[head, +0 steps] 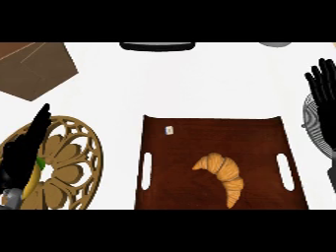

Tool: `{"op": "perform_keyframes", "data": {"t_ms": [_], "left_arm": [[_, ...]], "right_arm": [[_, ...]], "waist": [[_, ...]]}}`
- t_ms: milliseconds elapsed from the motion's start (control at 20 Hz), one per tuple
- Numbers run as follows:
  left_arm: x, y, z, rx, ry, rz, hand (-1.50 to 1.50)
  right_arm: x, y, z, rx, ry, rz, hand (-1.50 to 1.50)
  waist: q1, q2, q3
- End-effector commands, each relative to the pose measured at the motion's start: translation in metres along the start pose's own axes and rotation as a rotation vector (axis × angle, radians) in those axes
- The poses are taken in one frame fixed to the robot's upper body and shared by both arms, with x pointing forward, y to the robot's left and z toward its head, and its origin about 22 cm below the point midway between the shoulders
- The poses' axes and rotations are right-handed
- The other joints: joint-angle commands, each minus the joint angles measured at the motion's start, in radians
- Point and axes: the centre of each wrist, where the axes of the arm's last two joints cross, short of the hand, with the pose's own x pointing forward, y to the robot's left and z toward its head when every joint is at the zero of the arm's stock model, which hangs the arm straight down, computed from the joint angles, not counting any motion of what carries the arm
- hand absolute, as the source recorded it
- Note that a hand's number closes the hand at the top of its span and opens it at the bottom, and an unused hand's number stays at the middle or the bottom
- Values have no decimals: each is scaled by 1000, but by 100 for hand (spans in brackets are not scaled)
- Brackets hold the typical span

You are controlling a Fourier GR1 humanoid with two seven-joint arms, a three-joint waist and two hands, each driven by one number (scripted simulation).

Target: Pick the croissant from the tray and place it in the tiered basket

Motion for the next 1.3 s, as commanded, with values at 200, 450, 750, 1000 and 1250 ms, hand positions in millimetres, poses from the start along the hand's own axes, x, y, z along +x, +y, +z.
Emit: {"op": "perform_keyframes", "data": {"t_ms": [200,450,750,1000,1250], "left_arm": [[-15,6,0,-29,100,73,0],[-45,16,12,-10,224,148,0],[-36,30,3,-31,222,145,0],[-50,32,1,-30,217,151,0],[-57,30,3,-46,236,154,0]], "right_arm": [[-75,95,59,427,332,-597,150],[-85,103,98,475,186,-832,-150],[-55,21,60,672,287,98,-150],[-31,15,21,799,298,365,-150],[-2,42,2,1084,339,374,-150]], "waist": [[97,24,25],[13,-19,16],[14,-26,10],[20,-16,12],[12,-22,13]]}}
